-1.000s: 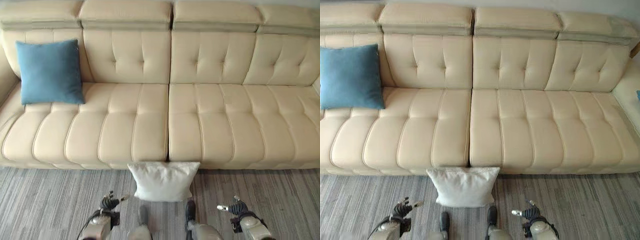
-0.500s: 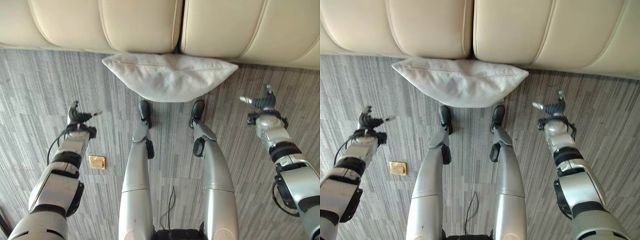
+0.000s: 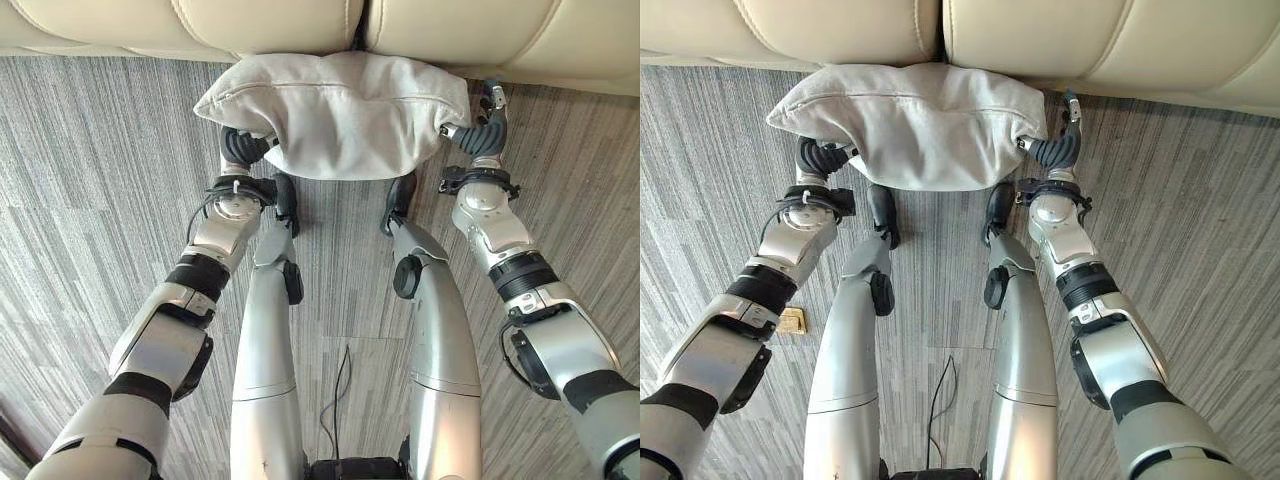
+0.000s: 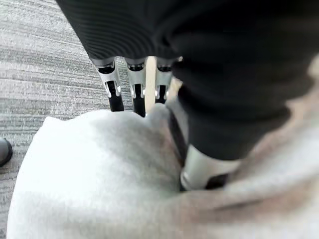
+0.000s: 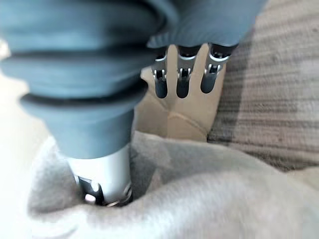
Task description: Pick up all the scattered cushions and arrange them neatly on the sofa.
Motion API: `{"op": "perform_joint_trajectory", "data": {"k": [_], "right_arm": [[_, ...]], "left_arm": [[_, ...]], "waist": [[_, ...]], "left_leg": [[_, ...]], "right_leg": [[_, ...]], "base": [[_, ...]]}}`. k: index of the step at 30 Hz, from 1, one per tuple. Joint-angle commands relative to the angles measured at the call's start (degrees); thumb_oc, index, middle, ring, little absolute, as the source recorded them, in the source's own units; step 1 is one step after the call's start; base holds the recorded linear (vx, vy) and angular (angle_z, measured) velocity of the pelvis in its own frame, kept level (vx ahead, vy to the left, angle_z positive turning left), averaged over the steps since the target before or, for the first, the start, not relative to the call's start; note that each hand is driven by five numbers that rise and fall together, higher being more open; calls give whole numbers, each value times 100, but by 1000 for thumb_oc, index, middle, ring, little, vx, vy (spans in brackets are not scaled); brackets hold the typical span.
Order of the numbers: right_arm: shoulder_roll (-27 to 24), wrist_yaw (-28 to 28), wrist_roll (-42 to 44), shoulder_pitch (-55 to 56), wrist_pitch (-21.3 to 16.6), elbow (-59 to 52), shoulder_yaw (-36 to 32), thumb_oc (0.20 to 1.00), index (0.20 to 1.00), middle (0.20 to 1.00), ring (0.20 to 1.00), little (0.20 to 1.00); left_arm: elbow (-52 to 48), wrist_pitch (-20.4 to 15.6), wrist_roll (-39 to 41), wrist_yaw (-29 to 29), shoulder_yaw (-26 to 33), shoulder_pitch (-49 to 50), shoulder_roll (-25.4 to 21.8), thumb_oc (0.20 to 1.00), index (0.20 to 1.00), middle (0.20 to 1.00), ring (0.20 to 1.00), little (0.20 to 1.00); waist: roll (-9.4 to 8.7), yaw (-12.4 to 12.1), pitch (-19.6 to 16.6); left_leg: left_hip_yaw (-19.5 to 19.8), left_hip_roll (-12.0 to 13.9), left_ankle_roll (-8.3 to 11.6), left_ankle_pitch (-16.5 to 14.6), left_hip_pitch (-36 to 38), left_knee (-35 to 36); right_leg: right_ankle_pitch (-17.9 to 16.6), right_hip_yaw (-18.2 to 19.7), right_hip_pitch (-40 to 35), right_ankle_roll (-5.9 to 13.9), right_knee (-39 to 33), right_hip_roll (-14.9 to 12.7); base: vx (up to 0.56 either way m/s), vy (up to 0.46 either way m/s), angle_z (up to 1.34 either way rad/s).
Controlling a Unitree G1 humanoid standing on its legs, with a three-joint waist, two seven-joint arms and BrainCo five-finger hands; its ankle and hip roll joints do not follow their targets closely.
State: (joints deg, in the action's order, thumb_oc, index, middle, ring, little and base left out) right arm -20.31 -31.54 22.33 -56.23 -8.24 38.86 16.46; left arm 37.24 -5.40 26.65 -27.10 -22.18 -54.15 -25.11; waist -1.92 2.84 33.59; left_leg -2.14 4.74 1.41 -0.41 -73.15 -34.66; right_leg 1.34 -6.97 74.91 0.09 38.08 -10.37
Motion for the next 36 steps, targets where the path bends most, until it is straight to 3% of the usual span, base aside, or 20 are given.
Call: {"op": "perform_joint_trajectory", "data": {"k": [1, 9, 17, 20, 21, 24, 26, 28, 36], "right_arm": [[652, 520, 379, 441, -630, -535, 345, 200, 200, 200, 200, 200], [929, 1028, 1210, 724, -1003, -658, 218, 200, 200, 200, 200, 200], [958, 1200, 1262, 1265, -1161, -1411, 91, 200, 200, 200, 200, 200], [834, 1213, 1028, 1593, -1071, -1821, 128, 200, 200, 200, 200, 200], [740, 1221, 821, 1936, -961, -2147, 124, 200, 200, 200, 200, 200], [567, 1440, 247, 3128, -654, -2724, 89, 200, 200, 200, 200, 200], [529, 1500, 141, 3340, -596, -2819, 73, 200, 200, 200, 200, 200], [509, 1573, -18, 3918, -489, -3010, -71, 200, 200, 200, 200, 200], [487, 1807, -95, 4696, -265, -3218, -254, 200, 200, 200, 200, 200]], "left_arm": [[-614, -542, 141, 435, -340, 302, 902, 200, 200, 200, 200, 200], [-754, -569, 392, 577, -332, 541, 1307, 200, 200, 200, 200, 200], [-1396, -676, 95, 557, -103, 874, 1237, 200, 200, 200, 200, 200], [-1915, -691, -107, 543, -23, 1141, 1078, 200, 200, 200, 200, 200], [-2284, -679, -223, 600, 22, 1493, 990, 200, 200, 200, 200, 200], [-2836, -627, -464, 793, 166, 2592, 893, 200, 200, 200, 200, 200], [-2929, -618, -487, 826, 205, 2832, 862, 200, 200, 200, 200, 200], [-3152, -603, -476, 904, 311, 3423, 807, 200, 200, 200, 200, 200], [-3342, -483, -410, 1006, 598, 4482, 732, 200, 200, 200, 200, 200]], "waist": [[51, 10, -1051], [87, 24, -1442], [105, 22, -1619], [103, 12, -1656], [92, -2, -1673], [28, -28, -1819], [23, -31, -1821], [8, -56, -1881], [-30, -83, -2268]], "left_leg": [[151, -160, -58, -945, -168, -383], [169, -189, -86, -939, -309, -468], [194, -204, 14, -586, 768, 764], [214, -222, 58, -452, 1383, 1217], [197, -288, 40, -202, 1833, 1545], [195, -343, 135, -53, 3393, 2395], [185, -337, 134, -30, 3741, 2541], [152, -335, 137, -1, 4661, 2896], [13, -358, 77, -31, 6177, 3440]], "right_leg": [[905, 85, -67, 436, 276, 131], [893, 131, 83, 408, 416, 122], [635, 74, -943, 491, -558, 150], [504, 51, -1451, 550, -939, 123], [237, -13, -1848, 520, -1295, 100], [20, -118, -3316, 625, -2165, 72], [-24, -131, -3656, 638, -2319, 67], [-81, -181, -4597, 693, -2702, 60], [-227, -141, -6246, 832, -3442, 101]], "base": [[7, 5, -5], [5, 4, -3], [-35, 7, -1], [-53, 28, 3], [-88, 43, 5], [32, 38, 2], [112, 26, 0], [145, 54, -2], [152, 82, -2]]}}
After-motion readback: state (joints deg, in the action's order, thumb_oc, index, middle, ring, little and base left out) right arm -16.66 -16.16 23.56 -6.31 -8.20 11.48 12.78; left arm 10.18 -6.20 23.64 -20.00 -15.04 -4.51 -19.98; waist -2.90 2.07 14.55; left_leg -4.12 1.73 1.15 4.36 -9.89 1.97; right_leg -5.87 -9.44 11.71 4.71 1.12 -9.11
